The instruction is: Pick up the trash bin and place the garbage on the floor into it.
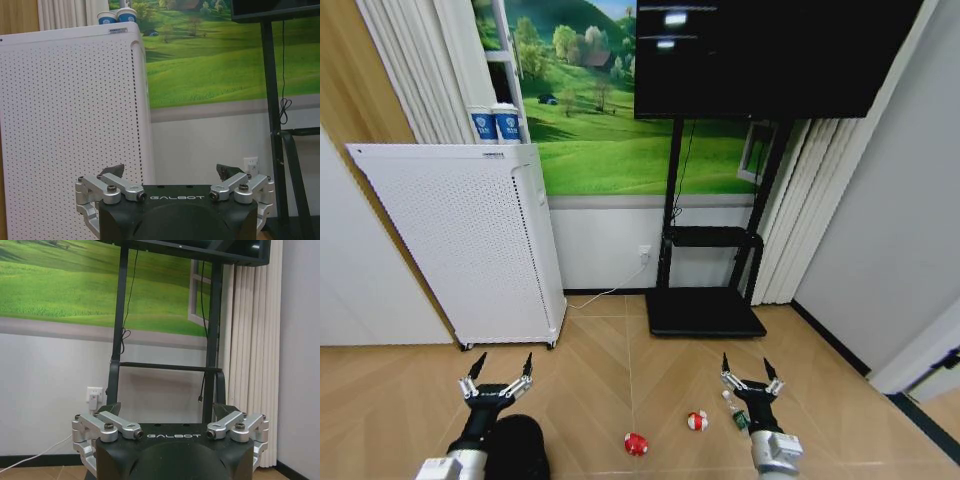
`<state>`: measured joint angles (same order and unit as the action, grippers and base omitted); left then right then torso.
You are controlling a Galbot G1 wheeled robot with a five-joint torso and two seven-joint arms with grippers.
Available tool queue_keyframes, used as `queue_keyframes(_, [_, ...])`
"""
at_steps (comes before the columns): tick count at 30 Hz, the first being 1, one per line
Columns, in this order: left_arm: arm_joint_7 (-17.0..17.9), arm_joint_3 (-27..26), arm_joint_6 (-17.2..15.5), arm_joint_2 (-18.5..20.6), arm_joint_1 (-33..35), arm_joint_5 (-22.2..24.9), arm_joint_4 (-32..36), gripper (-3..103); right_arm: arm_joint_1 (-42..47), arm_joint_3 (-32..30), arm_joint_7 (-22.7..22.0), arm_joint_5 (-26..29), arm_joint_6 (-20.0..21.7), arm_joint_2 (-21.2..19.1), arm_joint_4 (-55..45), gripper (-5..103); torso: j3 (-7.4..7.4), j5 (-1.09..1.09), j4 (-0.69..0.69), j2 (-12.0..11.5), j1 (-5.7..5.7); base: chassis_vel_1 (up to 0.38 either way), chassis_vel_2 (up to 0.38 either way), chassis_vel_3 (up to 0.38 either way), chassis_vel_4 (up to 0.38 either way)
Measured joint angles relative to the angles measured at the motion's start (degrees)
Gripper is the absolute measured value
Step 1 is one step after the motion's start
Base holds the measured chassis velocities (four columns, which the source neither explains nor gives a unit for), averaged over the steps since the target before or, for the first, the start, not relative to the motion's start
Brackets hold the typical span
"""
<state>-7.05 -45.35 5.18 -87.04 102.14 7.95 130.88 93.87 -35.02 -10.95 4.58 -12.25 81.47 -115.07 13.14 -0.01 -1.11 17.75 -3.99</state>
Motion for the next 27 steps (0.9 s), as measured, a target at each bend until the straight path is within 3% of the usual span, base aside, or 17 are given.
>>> queue_keyframes(27, [0.09, -0.18, -0.02, -0.42, 0.33, 0.07, -0.08, 100, -1.03, 0.05, -0.29, -0.21, -1.25, 0.17, 0.76, 100, -4.54, 0.00, 0.00, -6.42, 1.88, 0.000, 0.000, 0.000, 0.000])
